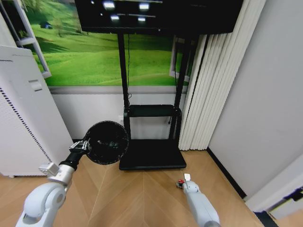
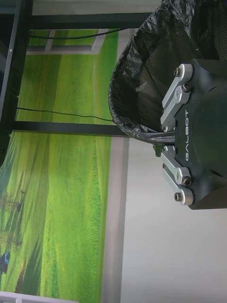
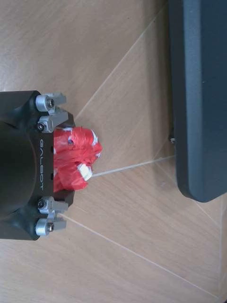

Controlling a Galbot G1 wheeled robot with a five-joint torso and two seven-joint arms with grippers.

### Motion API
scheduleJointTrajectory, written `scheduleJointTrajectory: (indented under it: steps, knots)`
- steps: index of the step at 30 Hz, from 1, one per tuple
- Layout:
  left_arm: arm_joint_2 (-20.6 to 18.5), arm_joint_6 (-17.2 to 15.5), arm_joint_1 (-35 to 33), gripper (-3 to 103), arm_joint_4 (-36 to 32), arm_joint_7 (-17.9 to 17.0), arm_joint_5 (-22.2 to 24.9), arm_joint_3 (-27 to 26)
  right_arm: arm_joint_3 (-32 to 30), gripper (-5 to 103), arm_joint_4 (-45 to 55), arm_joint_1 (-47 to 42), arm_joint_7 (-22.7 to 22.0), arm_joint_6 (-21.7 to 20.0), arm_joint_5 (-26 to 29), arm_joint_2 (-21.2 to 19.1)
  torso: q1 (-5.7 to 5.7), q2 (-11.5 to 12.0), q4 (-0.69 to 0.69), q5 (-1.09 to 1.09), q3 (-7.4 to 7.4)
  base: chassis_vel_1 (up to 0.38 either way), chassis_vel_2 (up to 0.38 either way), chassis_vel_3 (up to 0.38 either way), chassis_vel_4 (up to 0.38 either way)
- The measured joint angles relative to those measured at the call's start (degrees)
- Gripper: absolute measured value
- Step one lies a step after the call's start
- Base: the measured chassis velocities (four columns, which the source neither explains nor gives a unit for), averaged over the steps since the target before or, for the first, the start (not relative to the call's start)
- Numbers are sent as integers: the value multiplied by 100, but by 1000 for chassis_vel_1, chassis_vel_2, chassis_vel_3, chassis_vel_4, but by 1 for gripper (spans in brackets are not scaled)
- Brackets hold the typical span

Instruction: Pick up the trash bin and place the garbage on the floor into it.

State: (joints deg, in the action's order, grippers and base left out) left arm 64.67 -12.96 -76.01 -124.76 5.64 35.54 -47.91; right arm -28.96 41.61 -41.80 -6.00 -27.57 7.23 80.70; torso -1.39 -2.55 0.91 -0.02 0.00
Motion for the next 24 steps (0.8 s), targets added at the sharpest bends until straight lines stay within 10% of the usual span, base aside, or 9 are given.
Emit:
scheduleJointTrajectory:
  steps: [5, 24]
  knots:
    - [-24, 0, 32, 7, 3, 0, 21, 0, 0, 51, -8, 0, 3, 51, -37, -4, 0, 0, 0, 0, 0, 0, 0, 0, 0]
    - [-1, -3, 33, 7, 17, -6, 9, 23, -79, 43, 740, -425, -135, 97, 44, -128, -2, 0, 1, 7, 2, 0, 0, 0, 0]
